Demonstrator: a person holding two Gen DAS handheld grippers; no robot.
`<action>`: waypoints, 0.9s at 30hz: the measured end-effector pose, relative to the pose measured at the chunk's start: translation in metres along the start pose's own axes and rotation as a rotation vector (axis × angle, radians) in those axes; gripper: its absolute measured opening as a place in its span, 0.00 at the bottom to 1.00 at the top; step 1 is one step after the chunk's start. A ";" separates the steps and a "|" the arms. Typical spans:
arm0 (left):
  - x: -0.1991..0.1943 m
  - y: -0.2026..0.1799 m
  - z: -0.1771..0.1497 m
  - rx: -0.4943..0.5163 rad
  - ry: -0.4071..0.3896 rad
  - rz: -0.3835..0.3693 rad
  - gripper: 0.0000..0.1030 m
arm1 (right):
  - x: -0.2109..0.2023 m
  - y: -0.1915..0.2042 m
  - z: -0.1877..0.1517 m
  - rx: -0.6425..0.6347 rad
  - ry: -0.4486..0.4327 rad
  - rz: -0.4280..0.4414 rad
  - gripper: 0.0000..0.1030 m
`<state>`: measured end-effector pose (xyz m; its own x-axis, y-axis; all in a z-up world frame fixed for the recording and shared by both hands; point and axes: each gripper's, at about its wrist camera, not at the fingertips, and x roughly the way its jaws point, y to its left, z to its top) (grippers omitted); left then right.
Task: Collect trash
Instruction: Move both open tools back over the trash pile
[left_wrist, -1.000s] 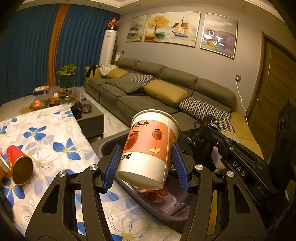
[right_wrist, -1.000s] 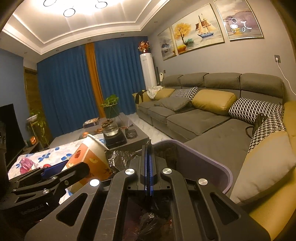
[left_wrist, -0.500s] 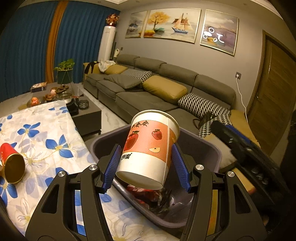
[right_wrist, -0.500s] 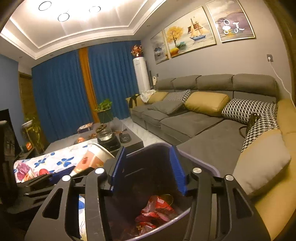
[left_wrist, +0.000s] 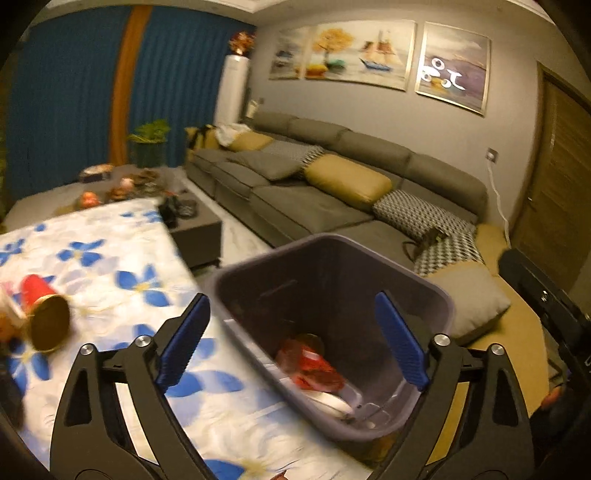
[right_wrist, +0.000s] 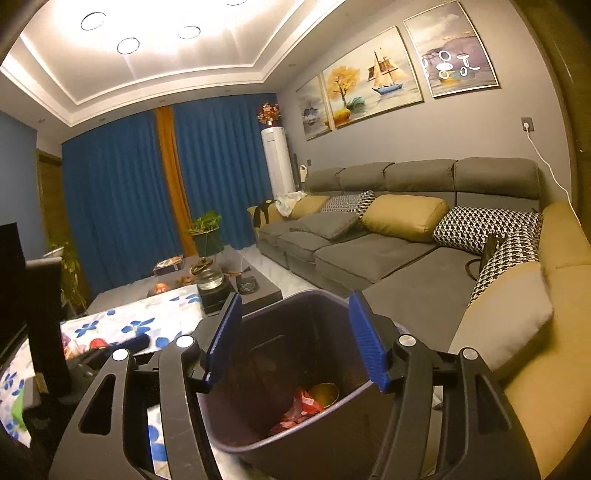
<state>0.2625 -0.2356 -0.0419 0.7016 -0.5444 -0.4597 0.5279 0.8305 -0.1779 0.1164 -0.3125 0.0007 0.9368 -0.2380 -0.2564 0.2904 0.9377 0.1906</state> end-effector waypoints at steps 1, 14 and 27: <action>-0.007 0.005 -0.001 -0.005 -0.012 0.025 0.88 | -0.002 0.002 -0.001 -0.005 0.000 0.006 0.62; -0.133 0.103 -0.032 -0.117 -0.117 0.364 0.93 | -0.024 0.053 -0.017 -0.068 0.026 0.112 0.71; -0.238 0.222 -0.078 -0.261 -0.129 0.649 0.93 | -0.031 0.158 -0.044 -0.170 0.084 0.289 0.71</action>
<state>0.1755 0.0871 -0.0397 0.8952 0.0740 -0.4396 -0.1366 0.9842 -0.1126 0.1253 -0.1457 -0.0025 0.9541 0.0592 -0.2935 -0.0283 0.9937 0.1084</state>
